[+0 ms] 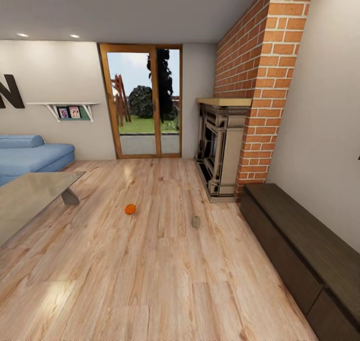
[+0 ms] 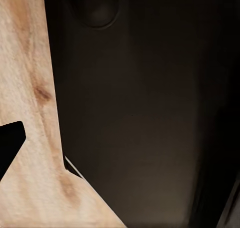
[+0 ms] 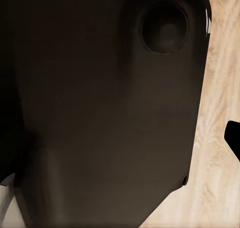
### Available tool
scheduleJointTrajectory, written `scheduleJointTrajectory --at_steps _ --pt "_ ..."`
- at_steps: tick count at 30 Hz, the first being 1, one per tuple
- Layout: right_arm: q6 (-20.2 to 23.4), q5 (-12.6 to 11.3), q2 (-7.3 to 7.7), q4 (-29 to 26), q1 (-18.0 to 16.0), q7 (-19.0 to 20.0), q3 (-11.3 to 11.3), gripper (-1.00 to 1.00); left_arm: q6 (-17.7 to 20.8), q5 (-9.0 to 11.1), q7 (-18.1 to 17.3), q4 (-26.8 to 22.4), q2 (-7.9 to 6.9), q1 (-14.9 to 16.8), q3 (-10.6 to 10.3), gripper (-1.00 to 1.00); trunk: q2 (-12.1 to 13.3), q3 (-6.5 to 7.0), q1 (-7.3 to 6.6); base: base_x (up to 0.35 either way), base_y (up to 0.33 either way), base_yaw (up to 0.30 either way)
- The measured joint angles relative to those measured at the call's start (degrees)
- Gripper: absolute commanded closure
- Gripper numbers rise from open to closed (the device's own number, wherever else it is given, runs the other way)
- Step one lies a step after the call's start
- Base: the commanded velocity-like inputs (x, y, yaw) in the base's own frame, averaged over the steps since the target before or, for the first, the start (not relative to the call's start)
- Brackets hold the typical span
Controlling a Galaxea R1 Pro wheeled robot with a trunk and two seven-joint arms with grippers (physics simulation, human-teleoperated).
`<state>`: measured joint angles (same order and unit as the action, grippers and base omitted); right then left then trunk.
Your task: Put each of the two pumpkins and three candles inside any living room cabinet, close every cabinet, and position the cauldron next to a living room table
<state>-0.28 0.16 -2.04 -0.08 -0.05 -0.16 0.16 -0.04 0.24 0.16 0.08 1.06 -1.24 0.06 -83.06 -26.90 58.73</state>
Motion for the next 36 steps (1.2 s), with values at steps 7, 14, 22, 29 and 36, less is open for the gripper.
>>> scheduleJointTrajectory --at_steps 7,14,22,29,36 --pt "-0.01 -0.03 0.11 0.00 0.05 0.00 -0.05 -1.00 -0.03 0.03 -0.07 0.00 -0.01 0.00 0.02 -1.00 0.00 0.00 0.00 0.000 0.000 0.000" --pt "-0.83 -0.22 0.26 0.00 0.05 0.00 -0.26 -1.00 -0.08 0.13 -0.27 0.00 -0.10 0.00 0.21 -1.00 0.00 0.00 0.00 0.000 0.000 0.000" --pt "-2.96 -1.38 0.24 -0.57 -0.01 -0.07 -6.17 -1.00 -0.10 -0.01 0.08 -0.03 -0.45 0.00 -0.11 -1.00 0.00 0.01 0.00 0.000 0.000 0.000" --pt "4.05 -2.87 0.38 -4.27 -9.36 -0.04 -7.39 -1.00 -3.84 2.32 0.53 -7.74 -0.17 0.06 3.41 -1.00 0.01 0.00 0.00 0.000 0.000 0.023" --pt "11.10 -7.40 2.13 -4.69 -18.46 -1.62 -7.71 -1.00 -10.70 10.80 0.61 -16.10 -0.24 0.05 7.67 -1.00 0.01 -0.42 0.00 0.000 0.000 -0.145"
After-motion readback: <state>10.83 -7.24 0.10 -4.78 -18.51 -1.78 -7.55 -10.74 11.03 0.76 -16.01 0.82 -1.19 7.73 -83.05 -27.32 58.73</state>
